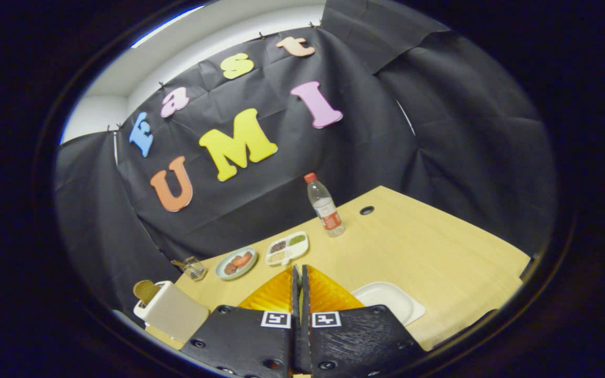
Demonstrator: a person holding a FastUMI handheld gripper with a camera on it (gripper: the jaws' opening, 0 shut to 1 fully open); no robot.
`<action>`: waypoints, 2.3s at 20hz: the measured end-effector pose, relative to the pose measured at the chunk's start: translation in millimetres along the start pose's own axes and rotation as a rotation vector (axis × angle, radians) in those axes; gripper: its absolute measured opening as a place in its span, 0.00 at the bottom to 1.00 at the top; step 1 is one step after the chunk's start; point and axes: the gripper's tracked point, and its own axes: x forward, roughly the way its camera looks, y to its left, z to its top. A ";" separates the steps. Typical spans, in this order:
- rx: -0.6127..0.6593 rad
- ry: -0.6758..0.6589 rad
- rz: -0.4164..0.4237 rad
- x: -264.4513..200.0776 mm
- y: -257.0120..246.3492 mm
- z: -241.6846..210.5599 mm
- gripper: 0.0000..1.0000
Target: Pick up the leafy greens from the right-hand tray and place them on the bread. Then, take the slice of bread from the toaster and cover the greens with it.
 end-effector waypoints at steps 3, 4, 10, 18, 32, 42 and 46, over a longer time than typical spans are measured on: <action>0.000 0.002 0.058 10.1 51.8 -18.5 0.00; 0.002 0.007 0.076 14.5 67.9 -27.4 0.00; 0.059 0.046 0.147 41.5 136.3 -78.3 0.00; 0.315 0.125 0.161 56.8 141.2 -134.9 0.00; 0.106 0.130 -0.021 48.7 54.4 -166.7 0.11; -0.081 0.006 -0.117 21.7 43.0 -134.9 0.57; -0.200 -0.075 -0.064 6.8 91.0 -109.9 0.74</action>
